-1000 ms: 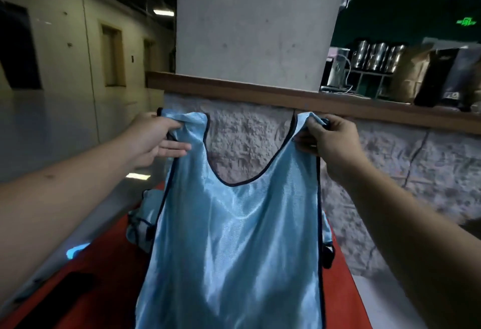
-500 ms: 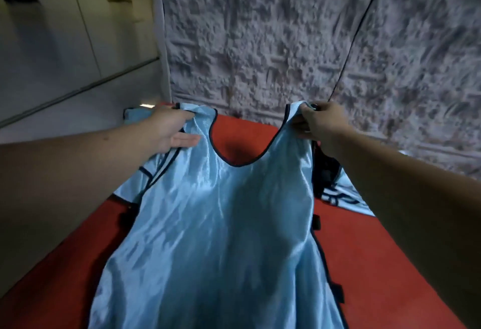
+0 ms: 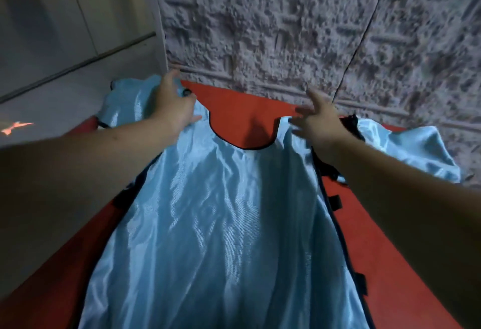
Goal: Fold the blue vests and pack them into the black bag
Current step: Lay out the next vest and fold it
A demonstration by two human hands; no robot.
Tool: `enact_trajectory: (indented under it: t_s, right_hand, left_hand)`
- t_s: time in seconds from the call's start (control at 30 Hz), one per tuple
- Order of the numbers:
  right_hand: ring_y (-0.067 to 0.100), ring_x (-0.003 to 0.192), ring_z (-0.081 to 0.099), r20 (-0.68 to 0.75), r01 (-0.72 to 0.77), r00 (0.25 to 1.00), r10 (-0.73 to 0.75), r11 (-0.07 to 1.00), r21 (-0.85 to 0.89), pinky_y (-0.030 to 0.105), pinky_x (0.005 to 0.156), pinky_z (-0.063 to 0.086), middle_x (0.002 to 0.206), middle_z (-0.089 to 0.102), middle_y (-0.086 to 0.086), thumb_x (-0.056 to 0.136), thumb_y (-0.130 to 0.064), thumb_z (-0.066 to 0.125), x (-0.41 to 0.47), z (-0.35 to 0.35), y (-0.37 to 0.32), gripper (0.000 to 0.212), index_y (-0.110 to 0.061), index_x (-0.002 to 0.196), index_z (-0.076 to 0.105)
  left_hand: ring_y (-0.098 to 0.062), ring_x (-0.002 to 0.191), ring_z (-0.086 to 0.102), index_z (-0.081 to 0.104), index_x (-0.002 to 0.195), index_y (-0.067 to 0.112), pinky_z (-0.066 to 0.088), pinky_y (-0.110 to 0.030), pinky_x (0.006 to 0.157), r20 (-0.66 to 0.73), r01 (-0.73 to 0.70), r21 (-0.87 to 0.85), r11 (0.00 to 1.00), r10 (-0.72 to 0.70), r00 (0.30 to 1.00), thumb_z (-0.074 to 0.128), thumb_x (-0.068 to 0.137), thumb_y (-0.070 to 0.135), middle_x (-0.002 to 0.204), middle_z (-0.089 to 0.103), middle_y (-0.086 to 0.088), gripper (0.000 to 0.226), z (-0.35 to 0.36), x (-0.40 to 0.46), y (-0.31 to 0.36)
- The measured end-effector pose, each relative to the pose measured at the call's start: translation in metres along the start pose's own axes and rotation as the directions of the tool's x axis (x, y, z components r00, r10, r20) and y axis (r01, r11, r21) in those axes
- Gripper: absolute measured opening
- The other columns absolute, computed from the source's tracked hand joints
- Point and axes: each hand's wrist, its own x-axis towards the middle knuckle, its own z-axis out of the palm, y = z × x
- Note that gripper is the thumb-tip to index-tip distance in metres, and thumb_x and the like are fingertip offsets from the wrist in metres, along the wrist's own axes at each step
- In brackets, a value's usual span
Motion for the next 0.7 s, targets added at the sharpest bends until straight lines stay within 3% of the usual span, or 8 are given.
enact_trajectory:
  t_s: [0.1, 0.2, 0.3, 0.37, 0.47, 0.53, 0.6, 0.7]
  right_hand:
    - [0.026, 0.083, 0.063, 0.04, -0.045, 0.998, 0.042, 0.996, 0.082, 0.044, 0.078, 0.051, 0.114, 0.061, 0.015, 0.094, 0.013, 0.056, -0.063, -0.004, 0.01, 0.057, -0.019, 0.14, 0.048]
    - [0.026, 0.083, 0.066, 0.061, -0.082, 0.995, 0.082, 0.997, -0.005, 0.043, 0.074, 0.049, 0.105, 0.072, 0.013, 0.095, 0.004, 0.059, -0.134, -0.007, 0.026, 0.037, -0.027, 0.114, 0.063]
    - [0.011, 0.073, 0.068, 0.043, -0.084, 0.994, 0.097, 0.968, -0.238, 0.026, 0.064, 0.051, 0.104, 0.076, 0.006, 0.094, -0.006, 0.064, -0.212, -0.012, 0.033, 0.028, -0.022, 0.118, 0.067]
    - [0.011, 0.087, 0.071, 0.021, -0.103, 0.993, 0.12, 0.916, -0.387, 0.024, 0.07, 0.051, 0.109, 0.076, 0.004, 0.088, -0.009, 0.067, -0.262, -0.015, 0.042, 0.036, -0.021, 0.122, 0.07]
    - [0.01, 0.107, 0.07, 0.013, -0.158, 0.983, 0.185, 0.871, -0.466, 0.028, 0.089, 0.054, 0.117, 0.075, 0.002, 0.084, -0.009, 0.067, -0.317, -0.021, 0.055, 0.041, -0.028, 0.12, 0.07]
    - [0.011, 0.111, 0.069, 0.005, -0.162, 0.981, 0.192, 0.842, -0.514, 0.028, 0.096, 0.052, 0.119, 0.074, 0.001, 0.086, -0.01, 0.066, -0.341, -0.027, 0.058, 0.04, -0.023, 0.123, 0.071]
    - [0.014, 0.111, 0.069, -0.02, -0.17, 0.981, 0.192, 0.807, -0.566, 0.025, 0.094, 0.05, 0.12, 0.074, 0.001, 0.087, -0.015, 0.065, -0.361, -0.033, 0.056, 0.04, -0.021, 0.127, 0.07]
    - [0.023, 0.112, 0.068, -0.053, -0.205, 0.974, 0.221, 0.75, -0.629, 0.028, 0.09, 0.048, 0.121, 0.073, 0.005, 0.088, -0.02, 0.064, -0.388, -0.046, 0.05, 0.041, -0.02, 0.129, 0.068]
  left_hand:
    - [-0.024, 0.107, 0.065, 0.045, 0.14, 0.03, 0.061, -0.043, 0.081, 0.069, 0.062, -0.007, 0.998, -0.061, 0.996, 0.061, 0.094, -0.002, 0.137, 0.05, -0.007, 0.059, -0.014, -0.049, -0.006]
    - [-0.021, 0.096, 0.063, 0.05, 0.131, 0.026, 0.056, -0.038, 0.077, 0.106, 0.128, 0.017, 0.992, -0.129, 0.986, 0.059, 0.096, -0.004, 0.128, 0.057, -0.012, 0.047, -0.027, -0.121, -0.006]
    - [-0.01, 0.068, 0.062, 0.055, 0.124, 0.026, 0.048, -0.024, 0.054, 0.165, 0.15, 0.192, 0.97, -0.182, 0.969, 0.059, 0.096, 0.0, 0.118, 0.065, -0.011, 0.038, -0.051, -0.195, -0.014]
    - [-0.006, 0.058, 0.059, 0.059, 0.119, 0.024, 0.042, -0.018, 0.048, 0.215, 0.132, 0.279, 0.951, -0.196, 0.957, 0.061, 0.094, -0.003, 0.118, 0.066, -0.02, 0.037, -0.073, -0.236, -0.025]
    - [-0.023, 0.095, 0.07, 0.06, 0.127, 0.018, 0.046, -0.018, 0.062, 0.234, 0.087, 0.445, 0.891, -0.209, 0.949, 0.062, 0.094, 0.0, 0.124, 0.067, -0.019, 0.038, -0.102, -0.28, -0.029]
    - [-0.023, 0.118, 0.064, 0.059, 0.134, 0.017, 0.051, -0.025, 0.08, 0.233, 0.079, 0.517, 0.852, -0.229, 0.945, 0.062, 0.094, 0.004, 0.13, 0.064, -0.012, 0.043, -0.116, -0.298, -0.025]
    - [-0.023, 0.125, 0.059, 0.058, 0.135, 0.016, 0.051, -0.029, 0.093, 0.249, 0.073, 0.566, 0.821, -0.254, 0.934, 0.063, 0.092, 0.003, 0.137, 0.061, -0.012, 0.045, -0.125, -0.31, -0.02]
    - [-0.023, 0.129, 0.056, 0.056, 0.137, 0.016, 0.048, -0.03, 0.101, 0.289, 0.022, 0.687, 0.726, -0.301, 0.909, 0.068, 0.09, 0.005, 0.14, 0.057, -0.011, 0.05, -0.135, -0.33, -0.015]
